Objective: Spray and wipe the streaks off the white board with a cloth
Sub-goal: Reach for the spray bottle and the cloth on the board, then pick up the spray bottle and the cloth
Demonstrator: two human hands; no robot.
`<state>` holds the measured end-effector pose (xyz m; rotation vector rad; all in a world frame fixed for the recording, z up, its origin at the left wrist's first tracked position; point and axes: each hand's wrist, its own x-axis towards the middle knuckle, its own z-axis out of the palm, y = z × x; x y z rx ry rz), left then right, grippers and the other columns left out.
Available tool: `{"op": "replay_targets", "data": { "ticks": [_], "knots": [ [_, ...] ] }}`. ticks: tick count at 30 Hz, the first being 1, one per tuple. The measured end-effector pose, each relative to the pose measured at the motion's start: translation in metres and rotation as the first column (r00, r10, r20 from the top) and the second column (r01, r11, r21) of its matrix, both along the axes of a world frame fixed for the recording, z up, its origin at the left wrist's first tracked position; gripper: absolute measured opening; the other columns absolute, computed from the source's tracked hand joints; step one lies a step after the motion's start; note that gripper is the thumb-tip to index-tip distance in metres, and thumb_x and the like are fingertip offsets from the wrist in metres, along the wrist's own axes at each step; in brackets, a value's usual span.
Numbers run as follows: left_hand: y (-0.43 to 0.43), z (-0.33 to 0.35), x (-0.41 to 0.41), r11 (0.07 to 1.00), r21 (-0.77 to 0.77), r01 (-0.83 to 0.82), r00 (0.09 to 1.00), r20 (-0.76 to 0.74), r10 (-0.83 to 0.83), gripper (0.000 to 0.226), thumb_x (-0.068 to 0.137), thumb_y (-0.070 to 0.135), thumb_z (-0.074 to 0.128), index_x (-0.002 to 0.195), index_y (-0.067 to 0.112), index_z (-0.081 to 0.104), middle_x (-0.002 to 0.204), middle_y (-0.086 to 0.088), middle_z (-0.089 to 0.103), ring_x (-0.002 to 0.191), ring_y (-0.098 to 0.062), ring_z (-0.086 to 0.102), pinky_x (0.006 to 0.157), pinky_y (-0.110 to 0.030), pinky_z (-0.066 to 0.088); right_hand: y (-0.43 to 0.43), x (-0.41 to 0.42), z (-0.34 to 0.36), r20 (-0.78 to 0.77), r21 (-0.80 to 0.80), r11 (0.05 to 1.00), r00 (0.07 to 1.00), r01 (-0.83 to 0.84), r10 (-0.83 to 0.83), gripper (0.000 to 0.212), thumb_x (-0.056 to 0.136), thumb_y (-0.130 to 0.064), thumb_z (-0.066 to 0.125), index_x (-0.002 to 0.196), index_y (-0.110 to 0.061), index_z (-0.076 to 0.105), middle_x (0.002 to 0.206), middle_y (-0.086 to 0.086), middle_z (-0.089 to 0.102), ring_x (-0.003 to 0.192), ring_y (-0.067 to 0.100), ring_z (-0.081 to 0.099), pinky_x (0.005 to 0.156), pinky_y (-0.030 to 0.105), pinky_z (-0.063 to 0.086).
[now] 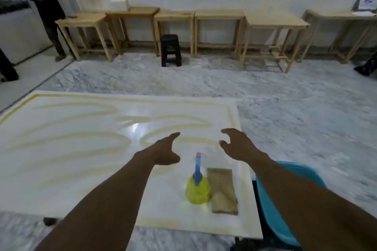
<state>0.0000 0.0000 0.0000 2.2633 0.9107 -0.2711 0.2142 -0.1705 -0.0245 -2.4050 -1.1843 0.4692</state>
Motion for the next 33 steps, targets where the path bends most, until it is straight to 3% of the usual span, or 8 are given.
{"op": "replay_targets", "data": {
  "ticks": [4,10,18,24,26,28,30,33],
  "knots": [
    [-0.043,-0.058,-0.010,0.984,-0.164,0.068,0.995,-0.060,-0.079,0.124,0.075,0.036,0.093,0.168,0.028,0.012,0.171,-0.005,0.029,0.156,-0.023,0.031,0.122,-0.035,0.031,-0.027,-0.035,-0.077,-0.056,-0.196,0.980,0.998,0.015,-0.027,0.048,0.093,-0.034,0.056,0.138,-0.017,0.048,0.136,0.009,0.049,0.127,0.027,0.047,0.102,0.033,0.037],
    [-0.078,-0.100,0.001,0.955,-0.258,-0.143,0.953,0.225,0.203,0.106,0.073,0.058,0.089,0.158,0.036,0.031,0.135,0.005,0.067,0.132,-0.019,0.060,0.111,-0.043,0.050,-0.044,-0.067,-0.146,-0.028,-0.349,0.937,0.999,-0.024,0.015,0.031,0.091,-0.026,0.046,0.116,-0.010,0.054,0.116,0.010,0.053,0.106,0.031,0.055,0.087,0.037,0.047],
    [-0.090,-0.107,0.016,0.942,-0.171,-0.288,0.819,0.465,0.335,0.046,0.099,0.021,0.065,0.142,0.021,0.049,0.083,0.006,0.066,0.075,-0.022,0.068,0.076,-0.044,0.060,-0.031,-0.079,-0.173,0.137,-0.361,0.928,0.990,0.087,-0.040,0.041,0.095,-0.031,0.048,0.129,-0.008,0.046,0.128,0.012,0.043,0.113,0.030,0.044,0.082,0.037,0.046],
    [-0.065,-0.093,-0.002,0.899,-0.304,-0.315,0.758,0.489,0.431,0.030,0.094,0.013,0.054,0.105,0.040,0.057,0.097,-0.022,0.067,0.071,-0.041,0.062,0.072,-0.051,0.058,-0.038,-0.076,-0.165,-0.063,-0.174,0.965,0.976,0.196,-0.210,0.017,0.086,-0.032,0.057,0.079,-0.017,0.052,0.090,0.004,0.052,0.084,0.025,0.051,0.065,0.032,0.044],
    [-0.057,-0.089,-0.011,0.894,-0.323,-0.310,0.757,0.485,0.438,0.034,0.088,0.019,0.053,0.100,0.051,0.058,0.103,-0.023,0.067,0.068,-0.035,0.058,0.076,-0.055,0.059,-0.038,-0.070,-0.149,-0.440,-0.070,0.913,0.809,0.402,-0.390,0.023,0.088,-0.024,0.058,0.069,-0.016,0.050,0.073,0.003,0.052,0.067,0.019,0.051,0.058,0.027,0.040],
    [-0.045,-0.084,-0.018,0.906,-0.312,-0.286,0.776,0.479,0.410,0.039,0.090,0.019,0.053,0.099,0.056,0.057,0.104,-0.018,0.068,0.067,-0.025,0.056,0.075,-0.055,0.060,-0.041,-0.063,-0.133,-0.765,-0.071,0.790,0.475,0.609,-0.435,0.014,0.090,-0.017,0.061,0.078,-0.010,0.060,0.075,0.007,0.057,0.070,0.018,0.054,0.063,0.029,0.042],
    [-0.035,-0.079,-0.021,0.923,-0.288,-0.255,0.801,0.472,0.368,0.037,0.095,0.015,0.054,0.101,0.051,0.059,0.105,-0.018,0.069,0.064,-0.022,0.059,0.074,-0.049,0.061,-0.049,-0.053,-0.118,-0.967,-0.064,0.709,0.131,0.702,-0.217,0.027,0.078,-0.022,0.074,0.093,-0.003,0.065,0.088,0.016,0.061,0.084,0.025,0.058,0.075,0.035,0.045],
    [-0.022,-0.064,-0.020,0.941,-0.294,-0.167,0.846,0.448,0.290,0.026,0.097,0.008,0.056,0.107,0.031,0.063,0.104,-0.019,0.068,0.064,-0.019,0.063,0.071,-0.037,0.061,-0.059,-0.050,-0.100,-0.983,0.036,0.634,-0.087,0.772,0.162,0.061,0.040,-0.028,0.092,0.092,-0.005,0.071,0.090,0.015,0.069,0.085,0.027,0.066,0.076,0.034,0.055]
  ]
}}
